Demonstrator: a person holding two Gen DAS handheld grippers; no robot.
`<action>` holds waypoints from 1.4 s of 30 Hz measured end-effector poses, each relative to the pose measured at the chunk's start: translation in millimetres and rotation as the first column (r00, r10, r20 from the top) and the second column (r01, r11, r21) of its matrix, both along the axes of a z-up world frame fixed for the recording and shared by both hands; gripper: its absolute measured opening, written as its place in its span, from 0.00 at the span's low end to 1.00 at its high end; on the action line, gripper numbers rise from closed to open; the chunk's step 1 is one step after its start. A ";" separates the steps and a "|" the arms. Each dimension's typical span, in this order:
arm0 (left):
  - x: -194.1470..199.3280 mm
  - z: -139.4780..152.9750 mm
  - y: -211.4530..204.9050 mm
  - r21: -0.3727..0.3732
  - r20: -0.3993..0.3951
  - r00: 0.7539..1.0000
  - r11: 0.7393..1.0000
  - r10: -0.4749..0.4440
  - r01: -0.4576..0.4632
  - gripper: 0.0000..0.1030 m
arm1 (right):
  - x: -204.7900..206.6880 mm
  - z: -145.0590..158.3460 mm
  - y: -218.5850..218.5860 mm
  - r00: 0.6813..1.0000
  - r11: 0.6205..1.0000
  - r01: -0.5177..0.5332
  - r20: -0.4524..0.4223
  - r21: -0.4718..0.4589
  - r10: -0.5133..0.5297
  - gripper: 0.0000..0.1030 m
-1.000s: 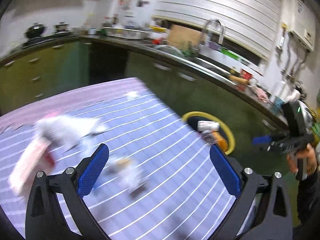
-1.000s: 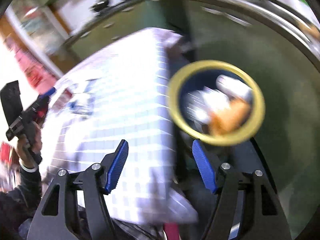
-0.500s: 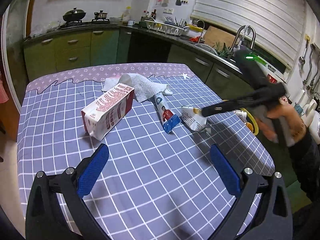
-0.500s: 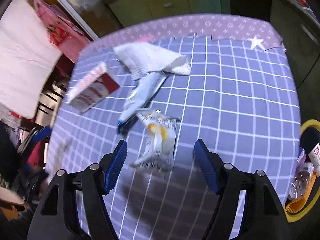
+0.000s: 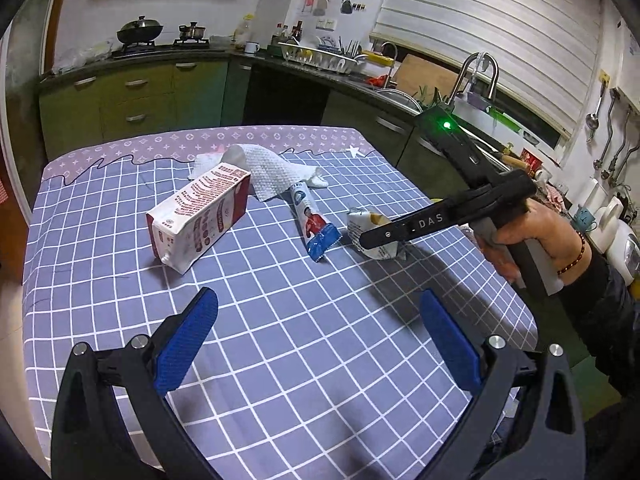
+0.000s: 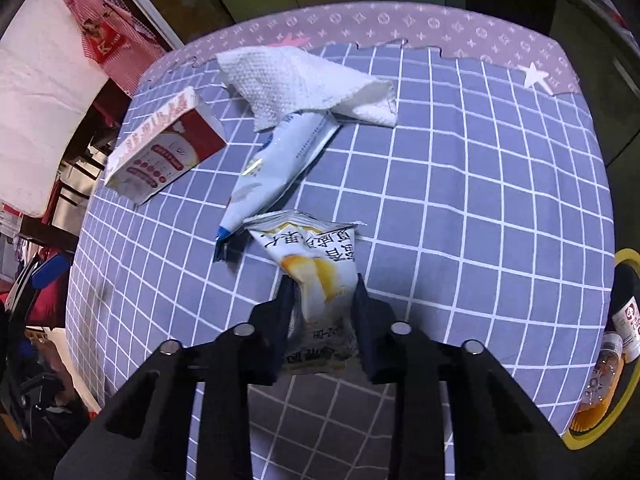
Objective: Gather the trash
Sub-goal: 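Carry the snack wrapper over the bin and open the right gripper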
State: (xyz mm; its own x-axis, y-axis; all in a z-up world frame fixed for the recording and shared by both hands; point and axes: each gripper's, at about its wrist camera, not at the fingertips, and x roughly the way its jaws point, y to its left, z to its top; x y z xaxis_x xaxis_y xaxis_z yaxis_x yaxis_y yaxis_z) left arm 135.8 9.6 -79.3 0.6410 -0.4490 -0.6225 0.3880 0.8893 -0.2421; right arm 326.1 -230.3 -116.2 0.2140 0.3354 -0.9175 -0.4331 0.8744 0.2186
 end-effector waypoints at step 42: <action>31.5 -4.1 -21.2 0.151 -0.014 0.998 0.987 -0.054 0.056 0.93 | -92.7 45.0 -294.9 0.796 0.809 0.574 0.146 0.127 -0.588 0.58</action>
